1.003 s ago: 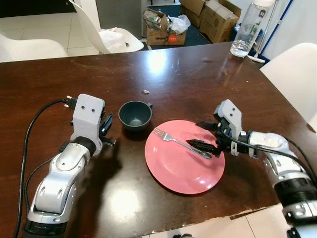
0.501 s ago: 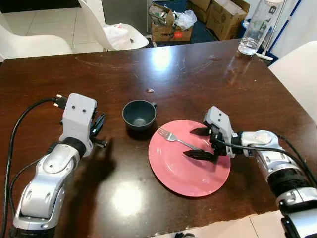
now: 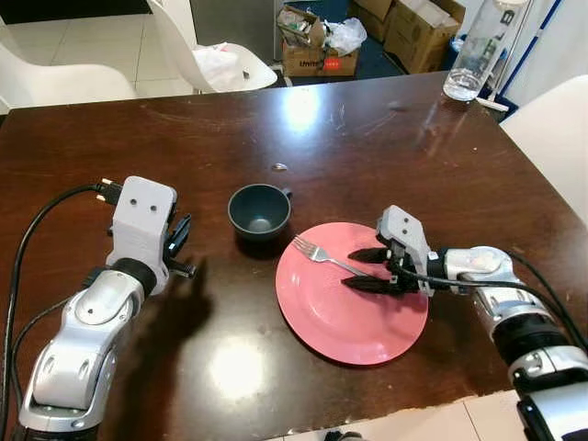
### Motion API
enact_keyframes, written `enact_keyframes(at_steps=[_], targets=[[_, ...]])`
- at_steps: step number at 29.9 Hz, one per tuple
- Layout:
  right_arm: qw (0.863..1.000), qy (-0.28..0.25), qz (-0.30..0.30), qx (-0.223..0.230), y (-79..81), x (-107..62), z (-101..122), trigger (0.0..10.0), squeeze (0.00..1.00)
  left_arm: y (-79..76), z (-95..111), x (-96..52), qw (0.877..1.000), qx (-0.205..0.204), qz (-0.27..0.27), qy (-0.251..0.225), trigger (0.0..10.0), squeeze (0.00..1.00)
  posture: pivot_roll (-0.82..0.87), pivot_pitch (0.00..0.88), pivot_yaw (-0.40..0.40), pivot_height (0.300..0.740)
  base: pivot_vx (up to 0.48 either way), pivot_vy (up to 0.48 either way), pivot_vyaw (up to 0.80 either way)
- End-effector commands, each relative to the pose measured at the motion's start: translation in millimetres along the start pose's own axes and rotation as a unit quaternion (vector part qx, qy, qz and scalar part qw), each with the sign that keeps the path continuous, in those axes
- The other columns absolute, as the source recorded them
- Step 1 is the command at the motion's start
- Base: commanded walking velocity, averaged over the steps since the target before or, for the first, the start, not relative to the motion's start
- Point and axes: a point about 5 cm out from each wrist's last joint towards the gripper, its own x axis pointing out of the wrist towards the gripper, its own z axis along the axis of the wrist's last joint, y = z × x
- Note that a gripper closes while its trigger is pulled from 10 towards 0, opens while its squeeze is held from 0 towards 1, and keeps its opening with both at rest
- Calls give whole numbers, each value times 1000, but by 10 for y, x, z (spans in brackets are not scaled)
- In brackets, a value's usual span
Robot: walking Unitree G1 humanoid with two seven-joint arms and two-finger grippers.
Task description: Setting the table
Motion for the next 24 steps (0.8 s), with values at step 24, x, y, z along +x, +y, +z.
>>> enact_keyframes(at_steps=[24], targets=[[1000,4,11,27,63,44,-145,0,0,-26,-17,6,1000,-7,5,5,10000,0,86,161,74,740,0,0,0]])
